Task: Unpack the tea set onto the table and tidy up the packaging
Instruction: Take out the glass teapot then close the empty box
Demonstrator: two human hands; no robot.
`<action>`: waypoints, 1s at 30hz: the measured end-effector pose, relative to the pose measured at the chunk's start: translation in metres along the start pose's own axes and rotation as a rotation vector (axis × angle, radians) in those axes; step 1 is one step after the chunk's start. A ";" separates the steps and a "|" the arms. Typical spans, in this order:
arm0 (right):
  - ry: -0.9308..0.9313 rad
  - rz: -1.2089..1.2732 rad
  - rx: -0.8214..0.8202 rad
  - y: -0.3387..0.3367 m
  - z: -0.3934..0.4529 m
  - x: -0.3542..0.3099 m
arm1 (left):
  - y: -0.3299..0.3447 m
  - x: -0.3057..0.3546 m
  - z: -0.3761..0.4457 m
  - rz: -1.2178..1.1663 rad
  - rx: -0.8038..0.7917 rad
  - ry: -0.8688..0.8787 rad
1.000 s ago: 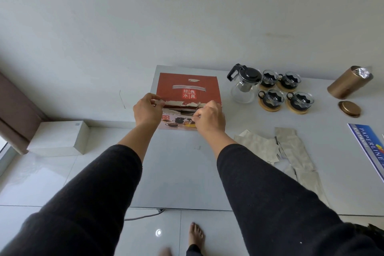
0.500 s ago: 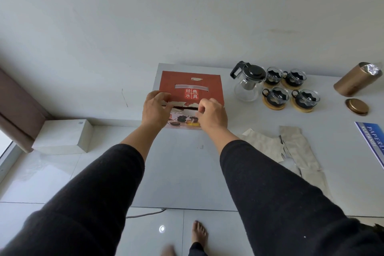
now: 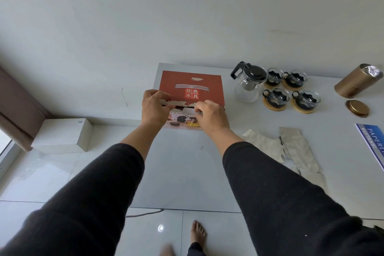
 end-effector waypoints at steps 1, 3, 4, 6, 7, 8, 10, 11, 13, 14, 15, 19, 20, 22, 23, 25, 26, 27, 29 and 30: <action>0.000 -0.005 -0.001 0.000 0.001 0.000 | 0.000 0.000 0.000 -0.002 0.000 -0.003; 0.001 -0.008 0.002 0.000 0.001 -0.001 | -0.001 -0.001 0.000 -0.001 -0.001 -0.010; 0.004 -0.010 0.006 0.000 0.001 0.000 | -0.001 -0.001 -0.001 0.002 0.000 -0.011; 0.017 -0.016 0.014 -0.001 0.002 0.001 | -0.001 -0.001 -0.001 0.001 -0.001 -0.014; 0.023 -0.021 0.018 -0.001 0.002 0.002 | -0.001 -0.001 -0.001 0.003 -0.002 -0.016; 0.030 -0.024 0.022 -0.002 0.003 0.003 | -0.001 -0.001 -0.002 0.006 -0.004 -0.016; 0.049 -0.023 0.036 -0.001 0.004 0.003 | -0.001 -0.001 -0.002 0.003 -0.006 -0.019; 0.061 -0.021 0.050 -0.002 0.004 0.003 | -0.001 -0.001 -0.003 0.002 -0.004 -0.020; 0.095 -0.008 0.086 -0.005 0.006 0.005 | -0.001 -0.002 -0.003 0.000 -0.001 -0.021; 0.109 -0.003 0.097 -0.006 0.006 0.006 | -0.001 -0.002 -0.003 0.000 -0.004 -0.022; 0.117 -0.003 0.101 -0.006 0.007 0.008 | -0.002 -0.003 -0.003 0.003 -0.009 -0.022; 0.157 -0.039 0.092 -0.004 0.012 0.014 | 0.000 -0.006 -0.004 0.014 -0.033 -0.012; 0.157 -0.054 0.089 -0.004 0.013 0.015 | 0.001 -0.007 -0.004 0.017 -0.036 -0.009; 0.142 -0.064 0.073 -0.002 0.015 0.016 | 0.001 -0.009 -0.003 0.012 -0.039 -0.015; 0.132 -0.050 0.076 -0.003 0.016 0.017 | 0.001 -0.010 -0.003 0.004 -0.041 -0.020; 0.155 -0.032 0.138 -0.011 0.016 0.024 | 0.002 -0.013 -0.001 -0.013 -0.053 -0.038; 0.219 -0.024 0.178 -0.016 0.014 0.032 | 0.004 -0.016 -0.001 -0.025 -0.069 -0.068; 0.322 -0.001 0.191 -0.019 0.012 0.044 | 0.008 -0.021 0.000 -0.040 -0.093 -0.118; 0.595 0.172 0.101 -0.010 0.006 0.071 | 0.017 -0.030 -0.001 -0.069 -0.156 -0.219; 0.720 0.317 0.041 0.000 0.002 0.081 | 0.022 -0.030 -0.001 -0.079 -0.186 -0.236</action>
Point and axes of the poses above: each hand's wrist, its own z-axis towards the middle knuckle, its own y-axis out of the palm, x = y × z, the point moved 10 cm from there along z, towards the middle knuckle, and after that the axes turned 1 degree about -z, right-handed, at the moved point
